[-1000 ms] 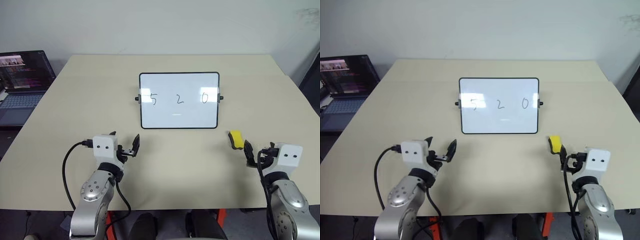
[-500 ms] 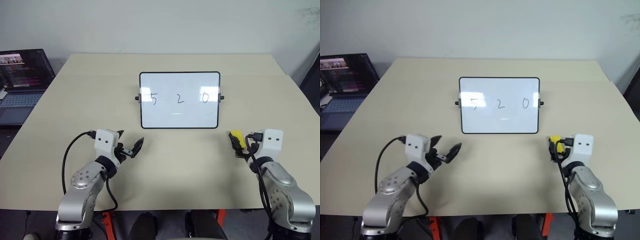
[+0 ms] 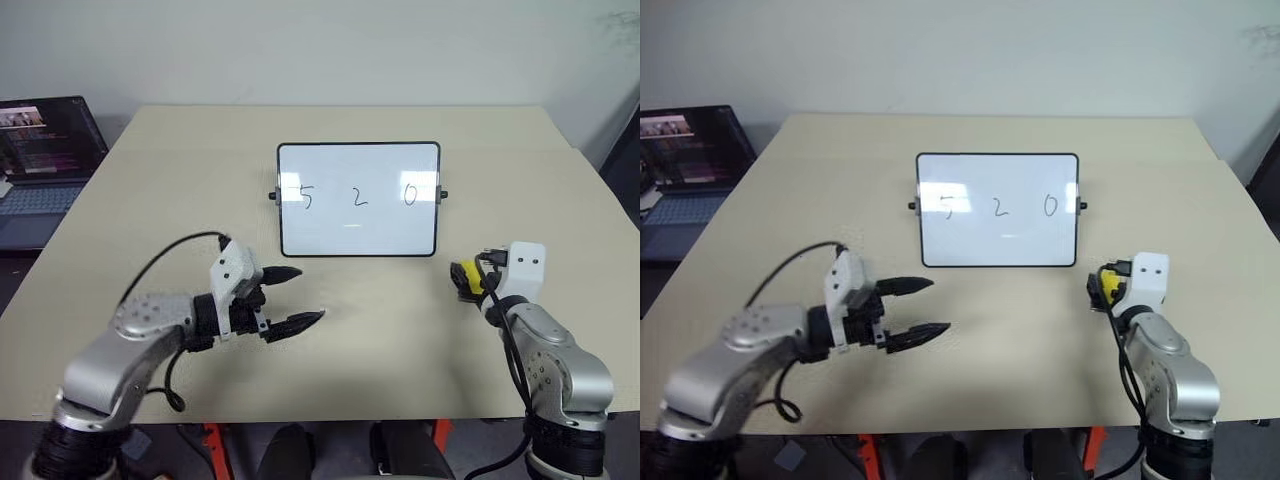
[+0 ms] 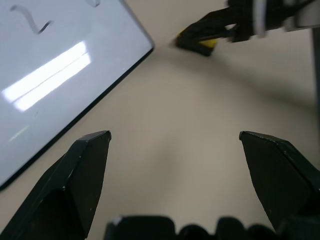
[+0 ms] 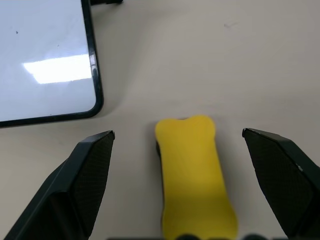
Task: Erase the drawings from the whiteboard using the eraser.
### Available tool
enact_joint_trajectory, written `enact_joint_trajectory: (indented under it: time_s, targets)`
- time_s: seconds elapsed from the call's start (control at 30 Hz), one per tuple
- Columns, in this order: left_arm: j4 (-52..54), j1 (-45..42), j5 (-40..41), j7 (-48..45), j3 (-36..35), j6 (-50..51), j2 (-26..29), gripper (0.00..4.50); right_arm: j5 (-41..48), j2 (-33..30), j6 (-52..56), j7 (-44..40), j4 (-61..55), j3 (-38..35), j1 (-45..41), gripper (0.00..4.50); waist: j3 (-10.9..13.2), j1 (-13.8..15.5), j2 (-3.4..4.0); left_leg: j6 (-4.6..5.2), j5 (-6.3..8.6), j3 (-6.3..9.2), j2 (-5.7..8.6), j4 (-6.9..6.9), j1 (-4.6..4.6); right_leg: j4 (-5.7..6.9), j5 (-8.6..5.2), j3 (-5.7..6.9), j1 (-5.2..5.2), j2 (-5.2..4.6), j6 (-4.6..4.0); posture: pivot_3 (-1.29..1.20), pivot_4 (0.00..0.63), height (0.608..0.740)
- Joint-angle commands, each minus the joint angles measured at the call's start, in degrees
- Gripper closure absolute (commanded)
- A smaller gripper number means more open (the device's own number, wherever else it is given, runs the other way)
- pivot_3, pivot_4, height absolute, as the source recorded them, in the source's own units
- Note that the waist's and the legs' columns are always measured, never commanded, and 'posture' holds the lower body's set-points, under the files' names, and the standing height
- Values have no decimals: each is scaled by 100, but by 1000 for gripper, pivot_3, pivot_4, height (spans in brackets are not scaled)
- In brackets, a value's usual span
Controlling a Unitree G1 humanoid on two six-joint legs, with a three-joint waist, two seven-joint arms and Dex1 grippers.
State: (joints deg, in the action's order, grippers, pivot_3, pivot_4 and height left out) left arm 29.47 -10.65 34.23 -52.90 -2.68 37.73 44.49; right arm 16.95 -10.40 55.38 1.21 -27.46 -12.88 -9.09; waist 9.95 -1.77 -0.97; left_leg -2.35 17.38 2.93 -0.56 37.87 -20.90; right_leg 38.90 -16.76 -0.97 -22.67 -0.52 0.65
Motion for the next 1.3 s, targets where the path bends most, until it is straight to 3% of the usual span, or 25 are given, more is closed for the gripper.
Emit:
enact_joint_trajectory:
  time_s: [0.03, 0.37, 0.6, 1.3]
  targets:
    - [-64, -408, 148, -364, -87, 25, 309, 0, -1, 27, 15, 19, -84, -13, -121, 20, 2, -2, 0, 0, 0, 0, 0, 0, 0, -1, 0, 0, 0, 0, 0, 0, 150, 740]
    - [-957, -1688, 32, -984, -112, -169, 777, 0, -13, 10, 120, 24, -67, -29, -156, 20, 29, -4, -6, 1, 1, -3, -1, -2, -8, -4, 0, -1, -10, 3, 0, 0, 150, 740]
    - [-953, -1589, 27, -1013, 13, -228, 614, 0, -66, 21, 19, 40, 50, -38, -121, 20, 28, -8, -6, 1, -1, -5, -3, 4, -48, 9, 1, -3, -56, 3, -2, 0, 150, 740]
    - [-793, -1533, -103, -782, 111, -290, 363, 0, -242, 92, -247, 107, 417, -58, -345, 20, 28, -4, -6, 1, -1, -2, -2, 9, -58, 10, 2, 0, -62, 2, -3, 0, 150, 740]
